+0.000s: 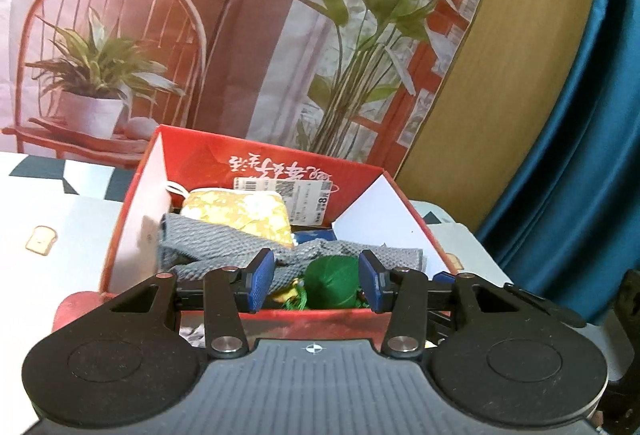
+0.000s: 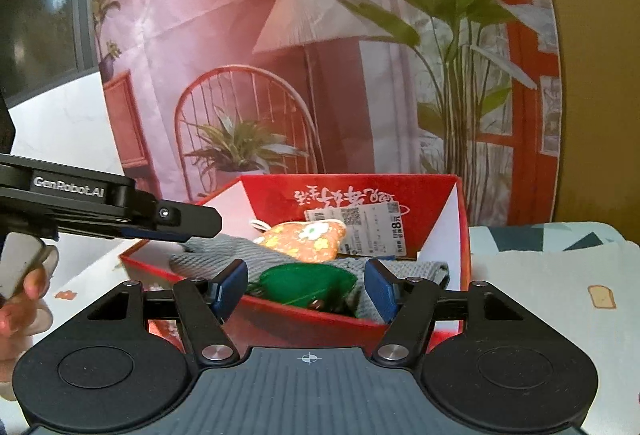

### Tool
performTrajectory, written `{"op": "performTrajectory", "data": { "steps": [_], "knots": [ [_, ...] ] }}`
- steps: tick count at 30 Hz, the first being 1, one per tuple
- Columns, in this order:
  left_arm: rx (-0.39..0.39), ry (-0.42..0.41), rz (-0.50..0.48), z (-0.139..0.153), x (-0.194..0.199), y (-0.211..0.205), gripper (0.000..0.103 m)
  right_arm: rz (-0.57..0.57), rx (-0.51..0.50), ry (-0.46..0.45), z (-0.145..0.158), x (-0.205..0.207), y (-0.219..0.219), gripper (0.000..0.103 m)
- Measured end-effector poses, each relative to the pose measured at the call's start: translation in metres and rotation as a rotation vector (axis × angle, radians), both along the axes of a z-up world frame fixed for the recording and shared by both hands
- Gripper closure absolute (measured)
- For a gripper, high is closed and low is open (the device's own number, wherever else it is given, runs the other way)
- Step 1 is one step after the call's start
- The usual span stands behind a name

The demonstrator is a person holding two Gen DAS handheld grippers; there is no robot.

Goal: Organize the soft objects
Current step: 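Lower the green pouch into the red box and open the right gripper, then move both grippers down to the white bag holding the green cable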

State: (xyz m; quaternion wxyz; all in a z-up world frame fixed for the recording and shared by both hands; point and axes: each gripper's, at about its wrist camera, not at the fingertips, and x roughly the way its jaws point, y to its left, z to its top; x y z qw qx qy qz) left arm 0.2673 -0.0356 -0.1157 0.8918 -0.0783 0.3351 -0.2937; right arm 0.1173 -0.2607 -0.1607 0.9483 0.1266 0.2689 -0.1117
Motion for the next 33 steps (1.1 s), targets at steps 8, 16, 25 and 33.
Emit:
{"op": "performTrajectory", "data": {
  "steps": [8, 16, 25, 33],
  "knots": [
    [0.029, -0.025, 0.035, -0.001, -0.030, 0.019, 0.054, 0.028, -0.001, 0.007, 0.004, -0.012, 0.020, 0.042],
    [0.040, 0.008, 0.092, -0.016, -0.052, 0.036, 0.054, 0.036, 0.006, 0.020, 0.001, -0.020, 0.033, 0.042],
    [0.104, 0.034, 0.156, -0.040, -0.076, 0.054, 0.054, 0.055, 0.025, 0.076, -0.017, -0.031, 0.047, 0.042],
    [0.132, 0.071, 0.221, -0.058, -0.096, 0.069, 0.053, 0.091, 0.033, 0.168, -0.048, -0.039, 0.067, 0.038]
  ]
}}
